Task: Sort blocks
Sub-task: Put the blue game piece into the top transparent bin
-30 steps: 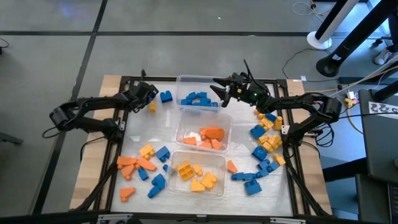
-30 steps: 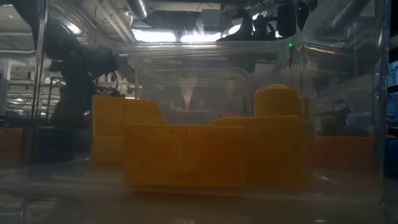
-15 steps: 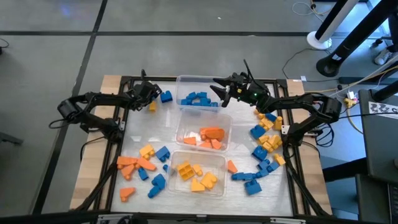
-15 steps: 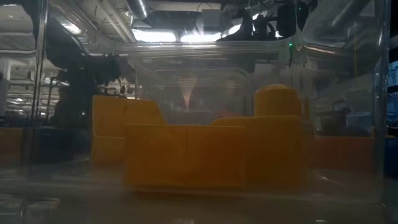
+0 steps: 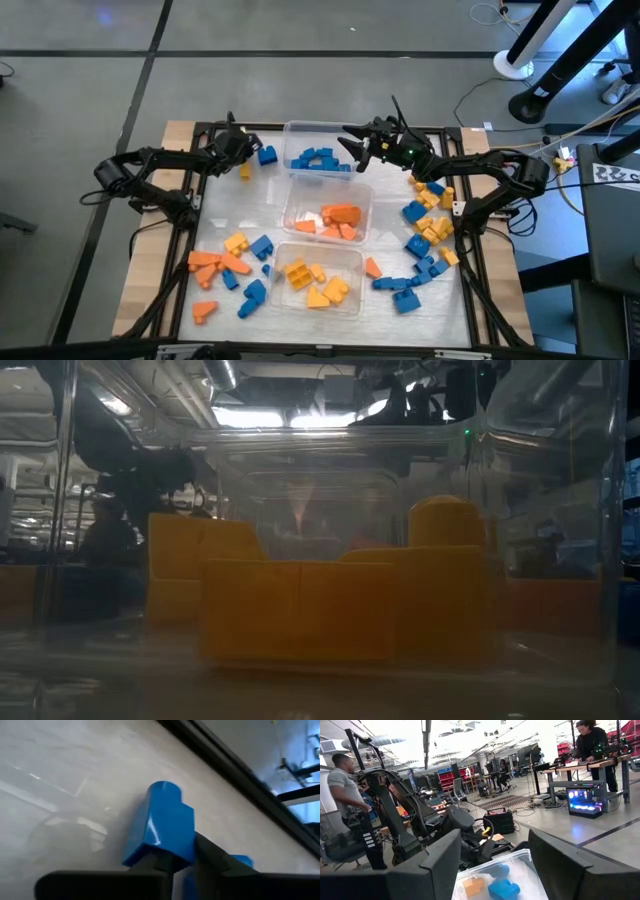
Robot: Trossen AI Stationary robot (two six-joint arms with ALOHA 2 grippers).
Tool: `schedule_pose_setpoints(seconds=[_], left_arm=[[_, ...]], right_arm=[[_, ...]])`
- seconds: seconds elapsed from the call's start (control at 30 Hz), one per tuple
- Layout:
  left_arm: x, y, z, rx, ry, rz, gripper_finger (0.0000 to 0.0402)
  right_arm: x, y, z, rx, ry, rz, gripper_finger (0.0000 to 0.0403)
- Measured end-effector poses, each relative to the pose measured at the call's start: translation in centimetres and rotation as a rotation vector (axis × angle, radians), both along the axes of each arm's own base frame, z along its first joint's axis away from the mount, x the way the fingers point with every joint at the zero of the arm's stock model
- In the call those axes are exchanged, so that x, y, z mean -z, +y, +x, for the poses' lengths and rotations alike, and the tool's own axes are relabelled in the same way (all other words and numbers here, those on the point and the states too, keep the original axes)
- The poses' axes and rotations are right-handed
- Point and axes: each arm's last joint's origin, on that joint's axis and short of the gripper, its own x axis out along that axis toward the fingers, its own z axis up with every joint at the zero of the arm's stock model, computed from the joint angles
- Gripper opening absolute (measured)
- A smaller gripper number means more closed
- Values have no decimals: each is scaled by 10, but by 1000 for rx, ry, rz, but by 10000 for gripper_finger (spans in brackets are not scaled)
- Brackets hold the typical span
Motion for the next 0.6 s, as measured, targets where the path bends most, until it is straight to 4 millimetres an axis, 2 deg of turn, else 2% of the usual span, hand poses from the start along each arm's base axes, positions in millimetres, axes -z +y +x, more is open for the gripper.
schedule_pose_setpoints(seconds=[0.13, 0.33, 0.43, 0.6], left_arm=[[-2, 2, 2, 8, -21, 27, 8], [-16, 2, 4, 56, -99, 77, 7], [-29, -1, 3, 89, -130, 127, 4], [-63, -6, 1, 186, -242, 292, 6]], right_arm=[[0, 0, 0, 0, 0, 0, 234], [0, 0, 0, 0, -1, -1, 234], [-2, 0, -1, -17, -9, -9, 234], [-13, -4, -10, -91, -38, -54, 234]])
